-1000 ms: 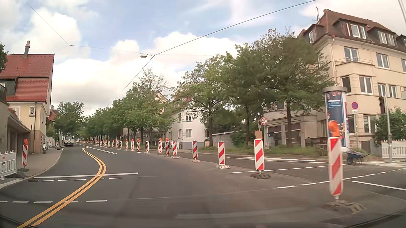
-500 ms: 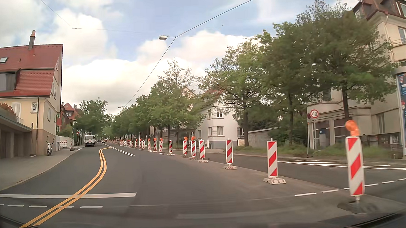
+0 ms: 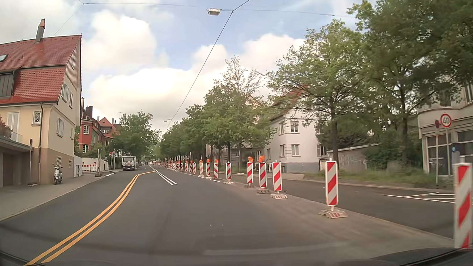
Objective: Follow the waypoints while adhering to traffic rules and regulations
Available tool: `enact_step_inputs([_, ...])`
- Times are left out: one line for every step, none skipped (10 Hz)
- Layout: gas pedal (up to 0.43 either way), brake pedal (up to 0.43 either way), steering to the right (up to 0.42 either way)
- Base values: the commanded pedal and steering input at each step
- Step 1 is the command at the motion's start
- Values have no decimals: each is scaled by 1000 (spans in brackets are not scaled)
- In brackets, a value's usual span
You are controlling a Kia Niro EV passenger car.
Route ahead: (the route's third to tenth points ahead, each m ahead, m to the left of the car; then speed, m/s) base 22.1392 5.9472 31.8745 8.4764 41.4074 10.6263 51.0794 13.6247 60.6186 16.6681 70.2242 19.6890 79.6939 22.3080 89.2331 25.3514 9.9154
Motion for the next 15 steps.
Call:
enact_step_inputs([157, 0, -96])
enact_step_inputs([157, 0, -93])
enact_step_inputs([157, 0, -84])
enact_step_inputs([157, 0, -75])
enact_step_inputs([157, 0, -70])
enact_step_inputs([157, 0, -70])
enact_step_inputs([157, 0, -68])
enact_step_inputs([157, 0, -63])
enact_step_inputs([157, 0, -60])
enact_step_inputs([157, 0, -57])
enact_step_inputs([157, 0, -48])
enact_step_inputs([157, 0, -39])
enact_step_inputs([169, 0, -38])
enact_step_inputs([169, 0, -38])
enact_step_inputs([169, 0, -39])
